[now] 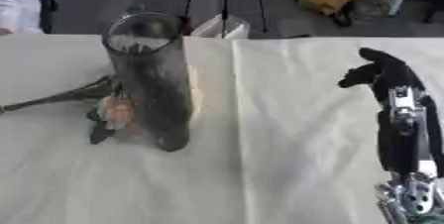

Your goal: Arrange flowers into the vase.

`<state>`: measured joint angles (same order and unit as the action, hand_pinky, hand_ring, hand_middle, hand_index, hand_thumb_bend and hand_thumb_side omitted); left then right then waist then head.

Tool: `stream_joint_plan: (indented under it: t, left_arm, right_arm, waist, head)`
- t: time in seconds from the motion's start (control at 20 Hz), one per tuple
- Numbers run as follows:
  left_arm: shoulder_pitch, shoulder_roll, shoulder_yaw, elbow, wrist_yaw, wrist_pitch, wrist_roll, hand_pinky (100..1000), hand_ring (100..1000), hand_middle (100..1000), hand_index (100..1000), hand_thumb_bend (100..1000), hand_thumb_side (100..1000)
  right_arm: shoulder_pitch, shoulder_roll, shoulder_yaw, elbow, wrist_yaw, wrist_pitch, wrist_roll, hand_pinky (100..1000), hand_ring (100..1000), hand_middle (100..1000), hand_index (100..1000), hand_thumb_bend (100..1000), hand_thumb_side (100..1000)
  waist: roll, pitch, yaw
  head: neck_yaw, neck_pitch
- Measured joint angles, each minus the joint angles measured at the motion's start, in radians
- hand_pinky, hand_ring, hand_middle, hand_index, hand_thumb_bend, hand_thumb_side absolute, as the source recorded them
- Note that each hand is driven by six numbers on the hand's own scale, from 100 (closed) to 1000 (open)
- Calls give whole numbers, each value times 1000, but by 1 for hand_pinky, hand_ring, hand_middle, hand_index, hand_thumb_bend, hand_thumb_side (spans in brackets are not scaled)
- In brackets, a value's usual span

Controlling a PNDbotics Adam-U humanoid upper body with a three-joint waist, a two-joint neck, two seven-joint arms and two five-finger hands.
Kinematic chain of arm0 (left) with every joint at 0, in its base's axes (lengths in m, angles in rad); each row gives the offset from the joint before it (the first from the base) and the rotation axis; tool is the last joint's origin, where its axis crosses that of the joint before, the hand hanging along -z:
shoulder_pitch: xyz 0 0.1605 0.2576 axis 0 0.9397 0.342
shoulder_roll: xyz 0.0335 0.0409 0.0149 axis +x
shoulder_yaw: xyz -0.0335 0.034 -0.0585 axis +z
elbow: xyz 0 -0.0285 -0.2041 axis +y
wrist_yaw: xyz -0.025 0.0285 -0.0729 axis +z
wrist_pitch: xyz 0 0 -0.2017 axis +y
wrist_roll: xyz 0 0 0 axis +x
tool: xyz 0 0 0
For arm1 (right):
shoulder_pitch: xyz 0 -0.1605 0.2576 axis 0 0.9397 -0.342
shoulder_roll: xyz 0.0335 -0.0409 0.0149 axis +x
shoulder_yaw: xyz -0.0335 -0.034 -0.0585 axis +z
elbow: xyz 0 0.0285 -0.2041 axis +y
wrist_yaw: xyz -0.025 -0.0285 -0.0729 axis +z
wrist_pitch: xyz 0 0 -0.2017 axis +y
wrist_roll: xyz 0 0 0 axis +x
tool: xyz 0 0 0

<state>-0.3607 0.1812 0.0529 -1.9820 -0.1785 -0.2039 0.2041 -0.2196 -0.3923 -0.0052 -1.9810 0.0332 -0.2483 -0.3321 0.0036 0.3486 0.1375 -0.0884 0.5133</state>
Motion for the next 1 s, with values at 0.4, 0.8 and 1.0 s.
stream_joint_plan:
  t: [0.4, 0.8, 1.0]
  left_arm:
    - [-29, 215, 0, 0, -79, 6, 23, 586, 719, 804, 910, 100, 921]
    - [-55, 375, 0, 0, -151, 89, 15, 588, 719, 812, 927, 100, 903]
    - [-63, 418, -1, 0, -178, 144, -9, 597, 736, 829, 942, 100, 898]
  right_arm:
    - [0, -6, 0, 0, -1, -2, 2, 771, 546, 520, 788, 100, 988]
    - [-4, -9, 0, 0, -9, -2, 2, 770, 547, 522, 789, 100, 988]
    - [-9, -9, 0, 0, -10, -3, 2, 771, 548, 523, 789, 100, 989]
  waist:
    - [1, 0, -5]
    - [3, 0, -22]
    - [4, 0, -33]
  head:
    - [17, 9]
    - [-5, 32]
    - [-11, 31]
